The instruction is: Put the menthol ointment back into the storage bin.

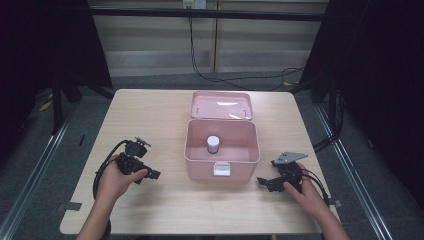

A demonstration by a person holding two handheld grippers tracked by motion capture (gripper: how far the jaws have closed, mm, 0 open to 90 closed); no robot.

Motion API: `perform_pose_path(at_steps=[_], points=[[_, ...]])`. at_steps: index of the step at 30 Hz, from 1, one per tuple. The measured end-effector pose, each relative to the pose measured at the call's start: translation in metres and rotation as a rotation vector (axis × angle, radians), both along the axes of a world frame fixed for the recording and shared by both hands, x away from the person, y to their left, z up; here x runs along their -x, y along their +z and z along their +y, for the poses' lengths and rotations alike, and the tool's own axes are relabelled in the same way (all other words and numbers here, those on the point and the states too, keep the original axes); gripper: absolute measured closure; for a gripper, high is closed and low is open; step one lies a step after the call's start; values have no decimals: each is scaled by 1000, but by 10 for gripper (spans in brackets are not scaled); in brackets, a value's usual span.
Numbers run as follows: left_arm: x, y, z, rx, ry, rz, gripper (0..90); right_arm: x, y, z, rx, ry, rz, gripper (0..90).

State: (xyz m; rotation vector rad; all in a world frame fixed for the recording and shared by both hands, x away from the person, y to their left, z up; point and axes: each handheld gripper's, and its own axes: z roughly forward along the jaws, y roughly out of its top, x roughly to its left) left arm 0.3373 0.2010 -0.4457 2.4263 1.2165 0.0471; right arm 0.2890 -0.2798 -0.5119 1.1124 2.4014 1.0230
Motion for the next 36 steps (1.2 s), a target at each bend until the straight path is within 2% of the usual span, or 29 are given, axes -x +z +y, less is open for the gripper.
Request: perform_pose_path(at_steps=[4, 8, 11, 13, 16, 17, 18, 21, 23, 29, 36], points=[[7, -11, 2, 0, -13, -22, 205, 0, 0, 0, 0, 0, -1, 94], [12, -22, 5, 9, -15, -25, 205, 0, 0, 0, 0, 0, 0, 94], [15, -31, 6, 2, -22, -28, 205, 0, 0, 0, 0, 0, 0, 94], [17, -34, 6, 10, -7, -47, 187, 0, 0, 0, 0, 0, 0, 94], [19, -35, 7, 14, -17, -70, 180, 0, 0, 0, 0, 0, 0, 94], [21, -37, 7, 5, -40, -104, 164, 0, 0, 0, 0, 0, 0, 94], [21, -37, 7, 5, -40, -104, 155, 0, 0, 0, 0, 0, 0, 94], [25, -42, 6, -11, -81, -181, 144, 0, 0, 0, 0, 0, 0, 94], [27, -45, 6, 7, -71, -207, 114, 0, 0, 0, 0, 0, 0, 94], [29, -53, 7, 43, -62, -247, 7, 0, 0, 0, 0, 0, 0, 94], [31, -54, 9, 56, -65, -263, 0, 0, 0, 0, 0, 0, 0, 94]])
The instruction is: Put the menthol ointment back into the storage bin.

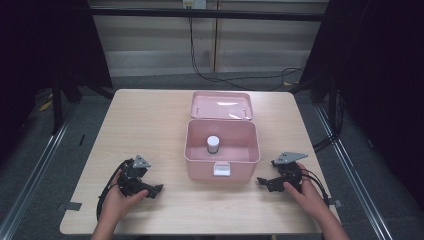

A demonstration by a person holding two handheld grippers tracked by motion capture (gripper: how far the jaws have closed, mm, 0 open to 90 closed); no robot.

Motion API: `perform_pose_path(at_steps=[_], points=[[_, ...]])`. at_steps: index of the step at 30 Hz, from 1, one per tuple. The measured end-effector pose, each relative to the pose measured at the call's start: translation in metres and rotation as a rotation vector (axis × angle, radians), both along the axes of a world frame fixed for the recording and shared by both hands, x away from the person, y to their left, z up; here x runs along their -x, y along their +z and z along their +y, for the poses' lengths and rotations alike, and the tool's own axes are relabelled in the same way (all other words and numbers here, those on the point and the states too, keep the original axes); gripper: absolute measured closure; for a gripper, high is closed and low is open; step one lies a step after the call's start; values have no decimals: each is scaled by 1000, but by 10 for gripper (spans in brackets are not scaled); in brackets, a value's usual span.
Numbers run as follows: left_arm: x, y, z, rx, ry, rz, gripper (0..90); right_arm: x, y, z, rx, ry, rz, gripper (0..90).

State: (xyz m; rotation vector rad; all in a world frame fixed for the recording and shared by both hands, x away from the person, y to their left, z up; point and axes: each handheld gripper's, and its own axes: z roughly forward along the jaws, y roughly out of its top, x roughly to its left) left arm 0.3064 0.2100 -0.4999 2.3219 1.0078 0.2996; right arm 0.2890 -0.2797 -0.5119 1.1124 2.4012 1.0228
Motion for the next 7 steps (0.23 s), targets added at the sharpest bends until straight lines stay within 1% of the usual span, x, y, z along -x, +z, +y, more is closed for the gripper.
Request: perform_pose_path(at_steps=[5, 6, 7], points=[[1, -2, 0, 13, 6, -17, 0, 0, 0, 0, 0, 0, 0, 94], [1, -2, 0, 11, 4, -24, 0, 0, 0, 0, 0, -1, 1, 95], [1, -1, 1, 6, -2, -21, 0, 0, 0, 0, 0, 0, 0, 95]])
